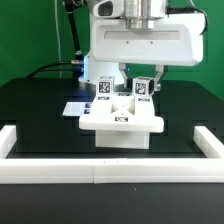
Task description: Assemble chair
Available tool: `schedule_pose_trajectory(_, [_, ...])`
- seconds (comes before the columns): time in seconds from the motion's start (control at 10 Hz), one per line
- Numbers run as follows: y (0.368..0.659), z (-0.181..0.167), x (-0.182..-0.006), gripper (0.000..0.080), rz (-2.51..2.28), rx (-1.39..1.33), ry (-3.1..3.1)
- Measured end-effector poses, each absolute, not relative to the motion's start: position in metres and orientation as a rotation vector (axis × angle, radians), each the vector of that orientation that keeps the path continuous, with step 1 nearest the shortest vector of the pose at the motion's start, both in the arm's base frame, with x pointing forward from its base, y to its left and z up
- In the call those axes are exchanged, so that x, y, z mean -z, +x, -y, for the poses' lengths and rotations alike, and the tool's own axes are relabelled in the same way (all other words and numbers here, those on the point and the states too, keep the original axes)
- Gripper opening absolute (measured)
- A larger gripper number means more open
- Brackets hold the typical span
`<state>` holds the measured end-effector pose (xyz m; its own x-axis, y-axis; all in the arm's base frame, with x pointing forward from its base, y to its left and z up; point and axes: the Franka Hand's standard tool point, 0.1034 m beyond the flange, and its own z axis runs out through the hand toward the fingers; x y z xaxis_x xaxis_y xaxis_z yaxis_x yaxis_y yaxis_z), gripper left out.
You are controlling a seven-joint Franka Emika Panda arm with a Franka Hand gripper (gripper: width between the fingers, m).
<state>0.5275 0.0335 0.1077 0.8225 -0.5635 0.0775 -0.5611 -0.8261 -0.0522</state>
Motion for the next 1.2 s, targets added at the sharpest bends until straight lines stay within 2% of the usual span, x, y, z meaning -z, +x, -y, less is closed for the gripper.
schedule_pose_trajectory(0.3, [0.5273, -0.0334, -0.1076, 0.0274, -0.943, 0.139, -2.964])
schedule_pose_trajectory(1.2, [0.5271, -0.0338, -0.1074, 0.0275, -1.772, 0.117, -2.526])
